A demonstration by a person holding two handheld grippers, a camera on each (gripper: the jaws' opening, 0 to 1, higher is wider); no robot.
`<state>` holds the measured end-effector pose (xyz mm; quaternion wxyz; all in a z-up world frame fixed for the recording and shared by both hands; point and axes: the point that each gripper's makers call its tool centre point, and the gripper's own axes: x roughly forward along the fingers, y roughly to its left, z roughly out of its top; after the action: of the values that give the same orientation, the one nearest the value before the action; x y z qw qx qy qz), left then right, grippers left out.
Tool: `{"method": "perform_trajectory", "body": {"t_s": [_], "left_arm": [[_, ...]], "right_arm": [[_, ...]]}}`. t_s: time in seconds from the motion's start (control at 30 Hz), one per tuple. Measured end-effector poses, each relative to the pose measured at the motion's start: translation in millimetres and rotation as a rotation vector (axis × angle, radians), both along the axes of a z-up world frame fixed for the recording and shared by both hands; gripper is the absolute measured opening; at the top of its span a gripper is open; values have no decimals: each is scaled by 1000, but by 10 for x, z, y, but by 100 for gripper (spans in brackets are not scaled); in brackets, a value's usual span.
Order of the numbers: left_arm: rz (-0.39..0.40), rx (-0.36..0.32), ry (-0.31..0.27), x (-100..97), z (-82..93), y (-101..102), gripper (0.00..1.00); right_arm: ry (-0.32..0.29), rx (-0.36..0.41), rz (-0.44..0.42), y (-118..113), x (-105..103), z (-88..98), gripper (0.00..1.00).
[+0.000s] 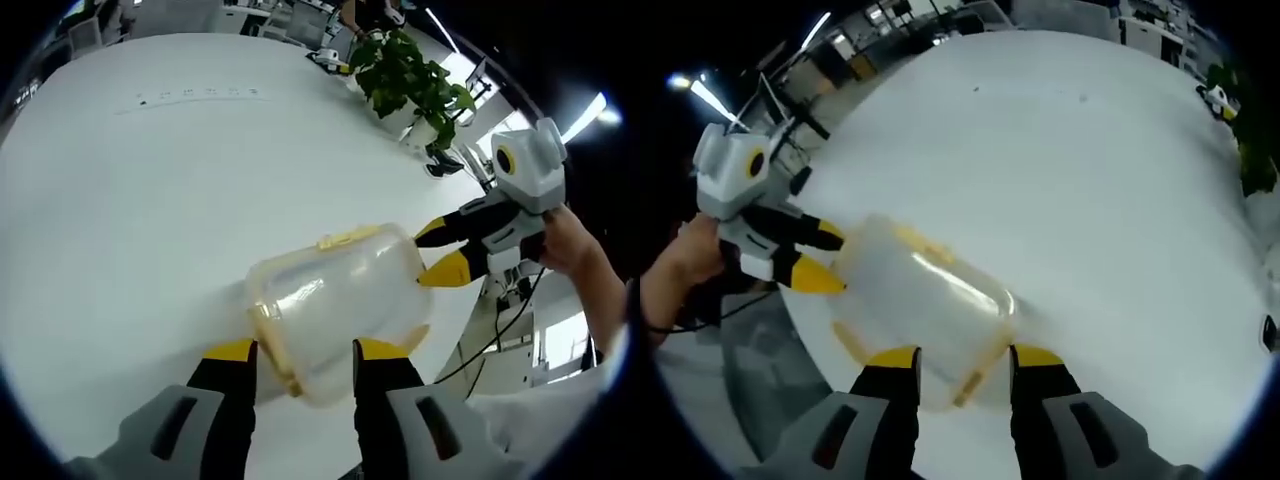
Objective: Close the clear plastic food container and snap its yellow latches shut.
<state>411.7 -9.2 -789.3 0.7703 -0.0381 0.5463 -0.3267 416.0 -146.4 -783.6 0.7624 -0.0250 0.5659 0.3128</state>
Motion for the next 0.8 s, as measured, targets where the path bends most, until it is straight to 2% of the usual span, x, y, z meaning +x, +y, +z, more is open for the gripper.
{"method": "perform_trajectory", "body": {"t_s": [0.37, 0.63, 0.8], "left_arm": [[-119, 61, -76, 16, 95, 41, 39], [-254, 168, -140, 47, 107, 143, 39], [-279, 157, -147, 44, 148, 118, 39]], "right_arm": [[-37, -41, 94, -17, -14, 38, 34], [-62, -66, 156, -37, -12, 66, 33], [-86, -99, 224, -49, -7, 76, 33]]}}
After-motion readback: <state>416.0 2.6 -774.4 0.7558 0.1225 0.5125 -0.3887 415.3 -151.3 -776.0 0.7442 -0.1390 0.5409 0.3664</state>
